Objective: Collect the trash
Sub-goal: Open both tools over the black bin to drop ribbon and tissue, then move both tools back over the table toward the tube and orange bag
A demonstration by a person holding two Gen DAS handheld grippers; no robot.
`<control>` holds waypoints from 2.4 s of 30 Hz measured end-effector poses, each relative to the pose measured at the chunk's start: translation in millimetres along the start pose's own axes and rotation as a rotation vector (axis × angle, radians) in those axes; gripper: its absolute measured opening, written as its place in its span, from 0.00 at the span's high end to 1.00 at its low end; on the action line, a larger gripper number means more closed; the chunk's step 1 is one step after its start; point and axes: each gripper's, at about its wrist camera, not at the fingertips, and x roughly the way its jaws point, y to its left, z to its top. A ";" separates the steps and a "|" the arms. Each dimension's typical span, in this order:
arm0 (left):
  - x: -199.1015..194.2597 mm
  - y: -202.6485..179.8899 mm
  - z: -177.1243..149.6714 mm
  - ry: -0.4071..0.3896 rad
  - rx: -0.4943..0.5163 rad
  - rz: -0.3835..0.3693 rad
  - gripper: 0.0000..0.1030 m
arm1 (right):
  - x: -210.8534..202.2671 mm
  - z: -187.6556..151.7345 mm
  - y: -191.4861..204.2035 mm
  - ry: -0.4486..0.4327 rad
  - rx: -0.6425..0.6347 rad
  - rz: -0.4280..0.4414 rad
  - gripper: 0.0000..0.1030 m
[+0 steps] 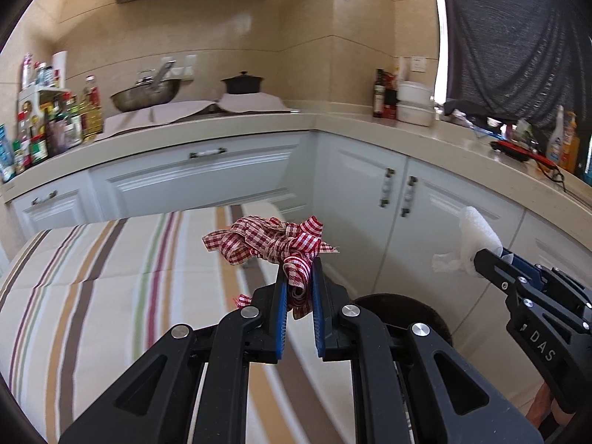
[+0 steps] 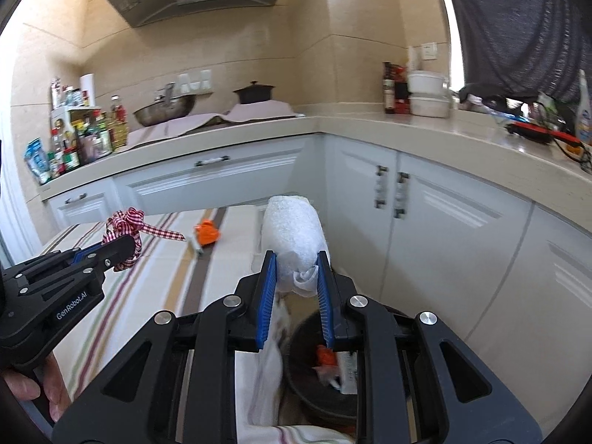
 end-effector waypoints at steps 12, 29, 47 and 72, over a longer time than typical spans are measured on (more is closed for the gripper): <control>38.5 -50.4 2.7 0.033 0.046 -0.077 0.88 | 12.0 -11.9 -52.5 0.017 0.041 -0.107 0.80; 95.8 -92.0 -17.4 0.113 0.078 -0.064 0.88 | 52.6 -30.0 -103.2 0.062 0.110 -0.126 0.80; 152.0 -113.9 -30.8 0.228 0.088 -0.040 0.61 | 111.6 -56.3 -125.9 0.152 0.164 -0.130 0.69; 93.6 -62.4 0.9 0.097 0.007 -0.002 0.37 | 75.2 -18.2 -81.8 0.054 0.105 -0.119 0.50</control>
